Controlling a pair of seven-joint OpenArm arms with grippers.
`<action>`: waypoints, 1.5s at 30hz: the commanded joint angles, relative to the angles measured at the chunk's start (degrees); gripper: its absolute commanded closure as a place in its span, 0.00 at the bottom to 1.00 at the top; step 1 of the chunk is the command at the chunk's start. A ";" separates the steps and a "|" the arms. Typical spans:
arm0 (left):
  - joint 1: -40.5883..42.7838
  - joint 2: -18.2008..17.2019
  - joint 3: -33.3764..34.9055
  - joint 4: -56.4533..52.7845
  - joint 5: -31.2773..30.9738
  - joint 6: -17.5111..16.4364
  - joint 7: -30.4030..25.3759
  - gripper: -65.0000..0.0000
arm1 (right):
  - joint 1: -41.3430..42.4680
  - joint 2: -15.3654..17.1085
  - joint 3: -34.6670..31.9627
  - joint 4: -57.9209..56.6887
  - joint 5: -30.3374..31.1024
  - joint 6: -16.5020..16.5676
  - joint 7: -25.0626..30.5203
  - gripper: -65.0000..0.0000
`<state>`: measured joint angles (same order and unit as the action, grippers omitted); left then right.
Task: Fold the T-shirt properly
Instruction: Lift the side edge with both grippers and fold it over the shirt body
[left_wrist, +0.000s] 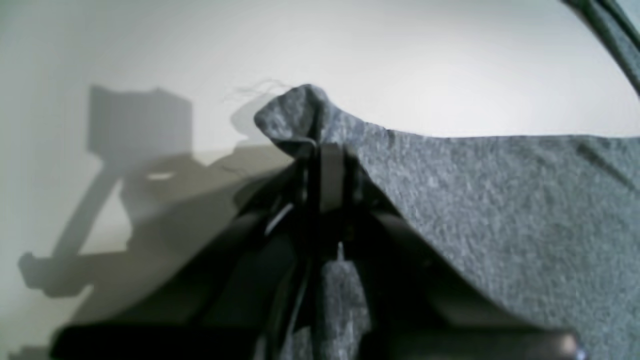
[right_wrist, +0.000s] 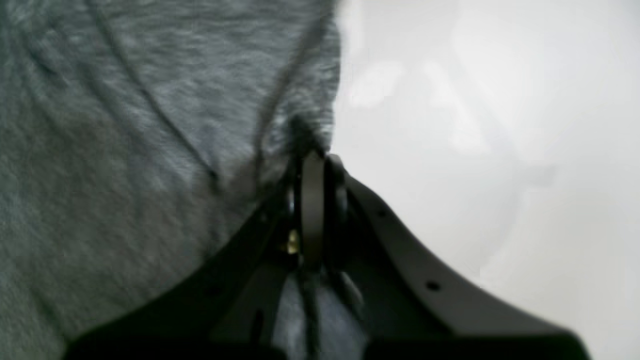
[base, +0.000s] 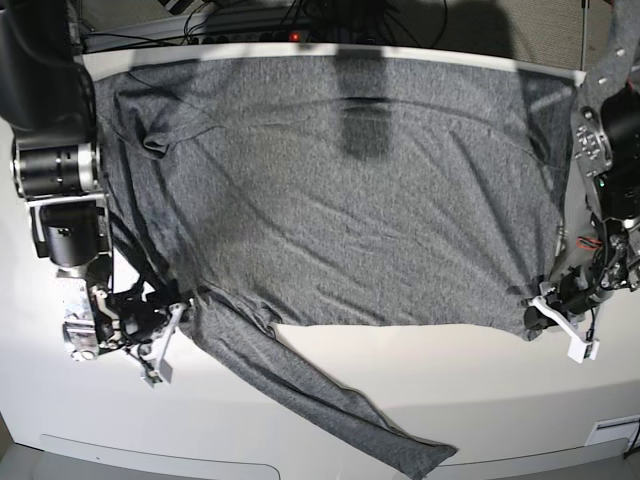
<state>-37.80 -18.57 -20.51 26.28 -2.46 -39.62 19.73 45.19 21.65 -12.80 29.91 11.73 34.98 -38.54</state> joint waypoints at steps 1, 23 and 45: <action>-1.49 -1.05 -0.02 1.22 -1.07 -0.38 -1.25 1.00 | 1.68 1.14 0.26 1.92 1.49 0.22 -0.07 1.00; 29.46 -3.72 -0.09 44.61 -27.50 -0.38 11.69 1.00 | -36.59 8.66 20.79 60.89 13.07 -7.54 -12.55 1.00; 55.04 -12.44 -0.13 61.24 -41.46 -0.38 13.90 1.00 | -59.47 6.21 48.78 68.50 24.48 2.80 -20.39 1.00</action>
<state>17.61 -29.67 -20.14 86.65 -43.13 -39.68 34.76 -14.68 26.74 35.38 97.41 36.07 37.60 -59.88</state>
